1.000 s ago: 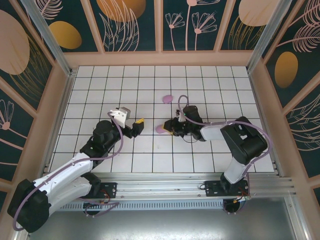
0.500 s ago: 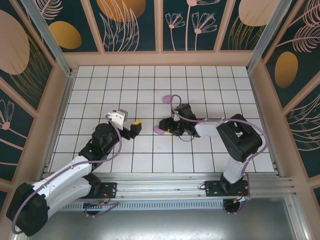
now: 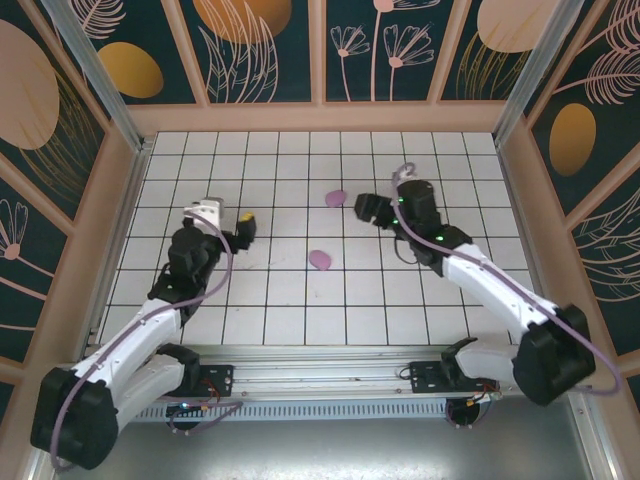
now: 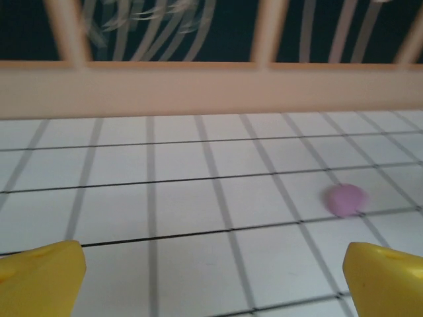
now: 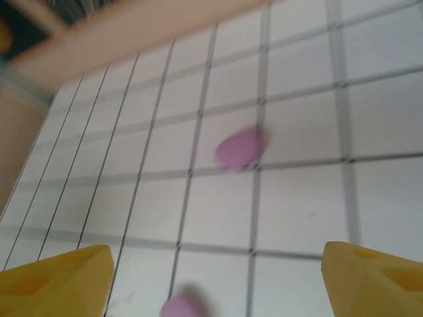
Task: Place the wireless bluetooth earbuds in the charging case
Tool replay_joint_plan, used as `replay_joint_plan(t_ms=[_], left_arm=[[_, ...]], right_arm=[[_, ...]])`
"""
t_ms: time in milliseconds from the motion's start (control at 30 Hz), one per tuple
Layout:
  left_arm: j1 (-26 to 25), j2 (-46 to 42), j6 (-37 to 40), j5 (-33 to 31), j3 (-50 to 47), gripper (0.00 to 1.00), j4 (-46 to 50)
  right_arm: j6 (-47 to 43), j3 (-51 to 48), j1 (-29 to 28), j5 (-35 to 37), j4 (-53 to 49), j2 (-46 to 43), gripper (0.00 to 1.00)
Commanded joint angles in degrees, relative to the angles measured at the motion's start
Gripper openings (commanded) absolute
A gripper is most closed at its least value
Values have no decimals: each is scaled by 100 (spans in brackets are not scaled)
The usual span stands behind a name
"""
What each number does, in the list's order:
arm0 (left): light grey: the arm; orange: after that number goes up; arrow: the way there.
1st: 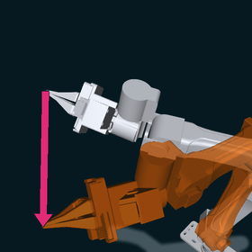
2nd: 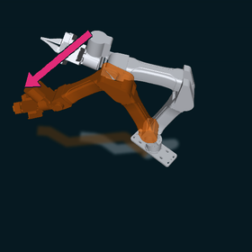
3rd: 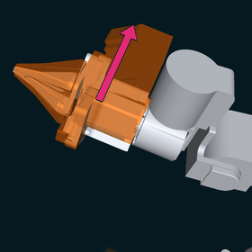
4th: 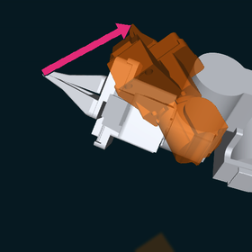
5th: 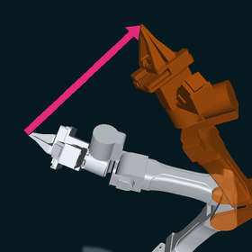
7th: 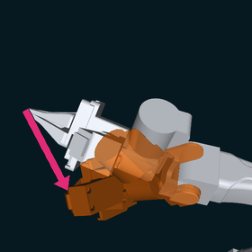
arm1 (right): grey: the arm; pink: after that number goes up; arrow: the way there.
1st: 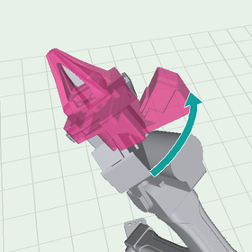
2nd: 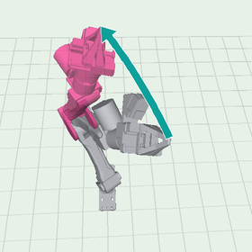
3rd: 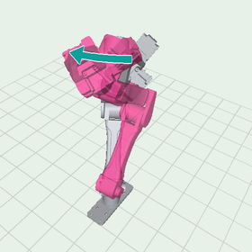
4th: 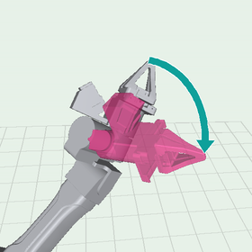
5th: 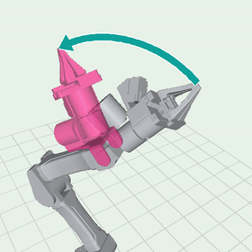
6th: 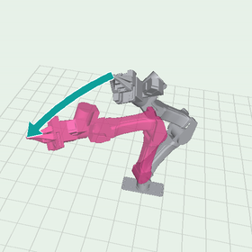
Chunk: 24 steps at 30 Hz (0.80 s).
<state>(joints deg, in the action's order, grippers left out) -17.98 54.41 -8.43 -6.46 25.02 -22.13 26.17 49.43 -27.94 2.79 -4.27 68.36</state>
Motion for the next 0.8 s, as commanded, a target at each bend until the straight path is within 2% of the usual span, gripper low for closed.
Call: replay_joint_plan(t_ms=[0, 67, 167, 300, 433, 600, 767], left_arm=[[568, 431, -303, 111, 200, 99, -238], [884, 850, -342, 78, 268, 98, -427], [1213, 1404, -325, 235, 309, 98, -776], [1278, 2037, 21, -135, 327, 99, -1136], [1297, 2409, 423, -366, 176, 99, -1538], [1297, 2382, 559, -347, -532, 99, -3041], [1301, 2530, 714, -824, -1189, 98, -4620]], right_arm=[[-665, -451, 528, 1208, 222, -387, 93], [-868, -763, 968, 1251, 669, -516, 98], [-1082, -1223, 1522, 1436, 1316, -527, 99], [-1181, -1801, 2248, 1251, 2231, -270, 99], [-1486, -2182, 2622, 1289, 2931, 133, 99], [-1640, -2463, 3045, 870, 3679, 660, 99], [-1862, -3105, 3310, 441, 5445, 1029, 99]])
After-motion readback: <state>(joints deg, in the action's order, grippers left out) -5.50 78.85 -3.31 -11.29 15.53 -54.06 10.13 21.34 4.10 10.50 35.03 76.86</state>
